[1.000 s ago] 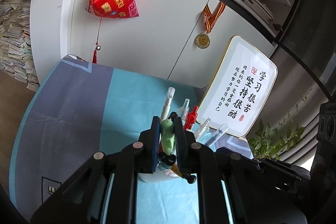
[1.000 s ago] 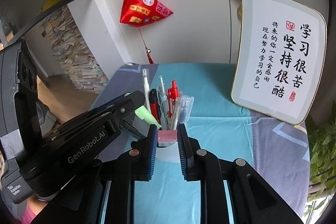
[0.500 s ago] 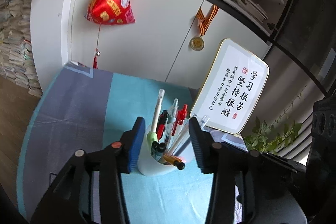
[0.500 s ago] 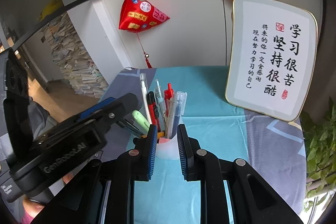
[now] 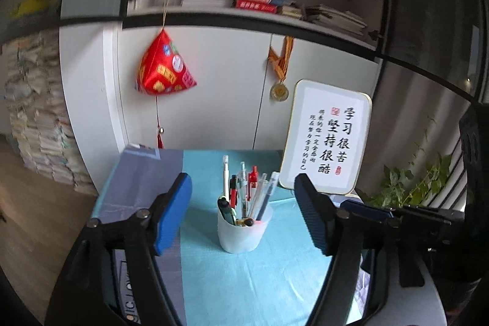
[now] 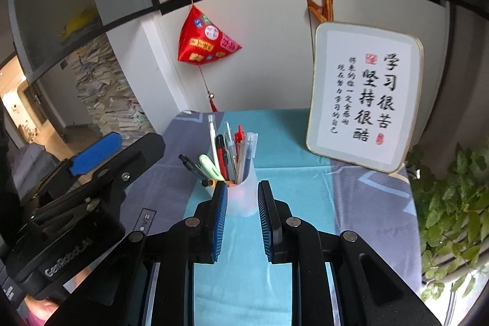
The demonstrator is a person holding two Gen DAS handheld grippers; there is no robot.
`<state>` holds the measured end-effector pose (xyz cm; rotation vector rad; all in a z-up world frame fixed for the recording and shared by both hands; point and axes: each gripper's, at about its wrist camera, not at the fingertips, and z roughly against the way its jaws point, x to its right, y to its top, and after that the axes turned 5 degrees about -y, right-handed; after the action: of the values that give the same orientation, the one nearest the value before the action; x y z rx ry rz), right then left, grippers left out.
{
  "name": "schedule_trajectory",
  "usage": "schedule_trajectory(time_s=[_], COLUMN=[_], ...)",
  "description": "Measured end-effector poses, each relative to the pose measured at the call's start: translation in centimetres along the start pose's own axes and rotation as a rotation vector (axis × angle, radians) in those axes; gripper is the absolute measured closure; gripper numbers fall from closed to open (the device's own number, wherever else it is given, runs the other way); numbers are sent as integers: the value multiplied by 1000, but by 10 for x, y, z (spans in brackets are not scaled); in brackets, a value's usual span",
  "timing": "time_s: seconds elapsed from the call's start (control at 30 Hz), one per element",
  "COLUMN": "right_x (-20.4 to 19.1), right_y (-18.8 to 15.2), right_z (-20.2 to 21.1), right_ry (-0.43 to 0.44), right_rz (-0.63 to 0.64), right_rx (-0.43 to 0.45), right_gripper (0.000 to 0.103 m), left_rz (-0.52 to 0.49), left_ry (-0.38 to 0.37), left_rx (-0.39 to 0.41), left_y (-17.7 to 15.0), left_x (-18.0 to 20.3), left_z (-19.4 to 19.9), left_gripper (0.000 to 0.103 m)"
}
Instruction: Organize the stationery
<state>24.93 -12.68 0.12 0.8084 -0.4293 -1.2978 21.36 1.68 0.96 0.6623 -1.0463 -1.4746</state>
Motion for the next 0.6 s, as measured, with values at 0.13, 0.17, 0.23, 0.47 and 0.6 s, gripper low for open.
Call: schedule_trajectory(time_s=[0.13, 0.17, 0.23, 0.47, 0.6], right_x=[2, 3, 4, 8, 14], right_y=[-10, -13, -22, -63, -84], right_z=[24, 29, 41, 72, 85], right_ry=[-28, -37, -66, -139, -157], right_rz=[0, -1, -1, -5, -25], right_rx=[37, 46, 72, 94, 91], right_gripper=[79, 74, 66, 49, 35], left_rz=[-33, -33, -33, -71, -66], left_ry=[23, 30, 36, 77, 88], left_rx=[56, 65, 77, 48, 31], left_y=[-6, -8, -14, -40, -55], left_x=[12, 14, 17, 32, 37], left_z=[28, 33, 44, 69, 83], left_gripper=[24, 22, 19, 9, 2])
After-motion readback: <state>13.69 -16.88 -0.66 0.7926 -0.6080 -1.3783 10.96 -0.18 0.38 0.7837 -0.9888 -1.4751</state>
